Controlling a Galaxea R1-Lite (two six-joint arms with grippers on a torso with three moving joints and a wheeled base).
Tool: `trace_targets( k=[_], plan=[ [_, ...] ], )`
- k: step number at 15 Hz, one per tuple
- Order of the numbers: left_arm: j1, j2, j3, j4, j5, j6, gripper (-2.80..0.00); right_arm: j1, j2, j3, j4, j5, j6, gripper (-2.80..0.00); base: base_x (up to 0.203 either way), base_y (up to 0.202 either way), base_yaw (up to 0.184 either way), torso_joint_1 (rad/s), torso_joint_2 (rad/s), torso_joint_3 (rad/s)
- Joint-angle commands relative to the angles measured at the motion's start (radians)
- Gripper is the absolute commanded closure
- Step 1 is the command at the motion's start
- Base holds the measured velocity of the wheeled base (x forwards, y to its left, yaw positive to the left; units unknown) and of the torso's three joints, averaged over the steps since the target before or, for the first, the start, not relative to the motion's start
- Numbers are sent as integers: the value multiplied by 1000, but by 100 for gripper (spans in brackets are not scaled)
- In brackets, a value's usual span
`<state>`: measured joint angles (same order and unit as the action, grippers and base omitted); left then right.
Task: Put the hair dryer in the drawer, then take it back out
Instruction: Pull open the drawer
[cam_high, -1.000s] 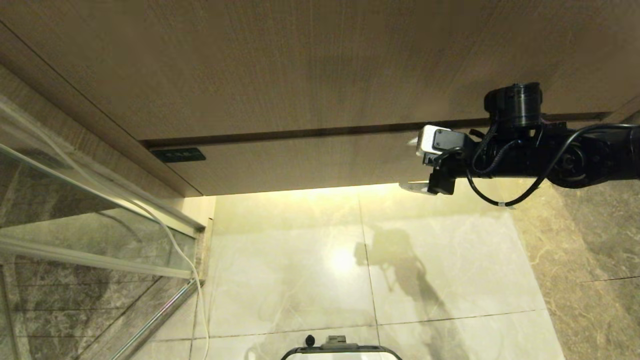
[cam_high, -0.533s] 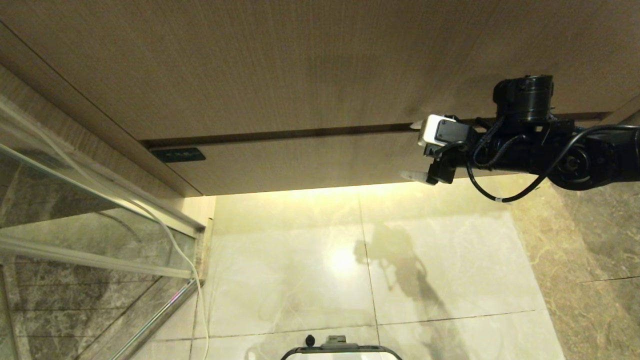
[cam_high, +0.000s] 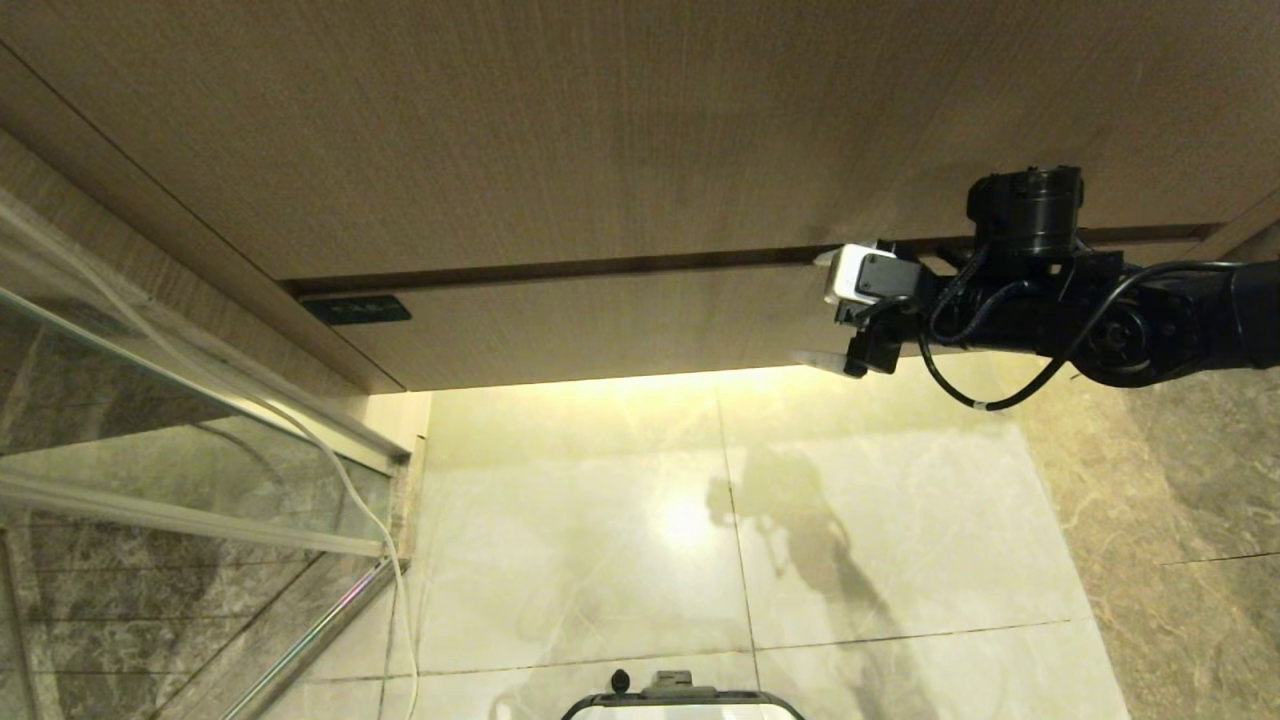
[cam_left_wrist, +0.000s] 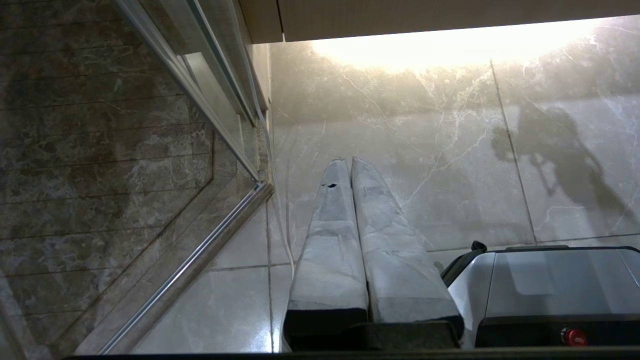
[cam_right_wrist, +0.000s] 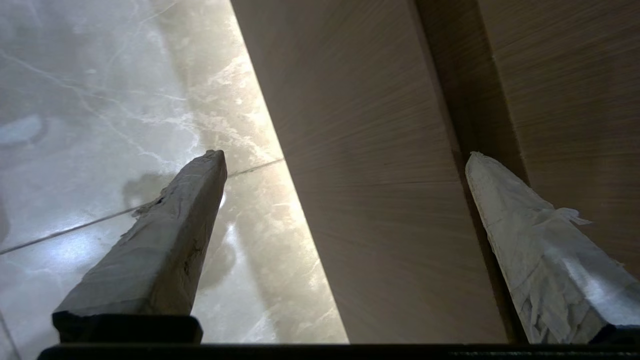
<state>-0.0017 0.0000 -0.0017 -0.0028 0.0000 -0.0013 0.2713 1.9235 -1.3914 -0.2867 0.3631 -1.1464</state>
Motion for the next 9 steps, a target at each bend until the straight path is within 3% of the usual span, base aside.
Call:
trace_targets(
  k=[1,3,9],
  plan=[
    [0,2,0,0,0,0,0,-1,12,-5,-41,-9,-25,-280,0,0,0,0,0,0],
    [0,2,0,0,0,0,0,-1,9,19,-71,-64,-85,-280,0,0,0,0,0,0],
    [0,2,0,0,0,0,0,3,30,22,-82,-79,-105,-280,0,0,0,0,0,0]
  ],
)
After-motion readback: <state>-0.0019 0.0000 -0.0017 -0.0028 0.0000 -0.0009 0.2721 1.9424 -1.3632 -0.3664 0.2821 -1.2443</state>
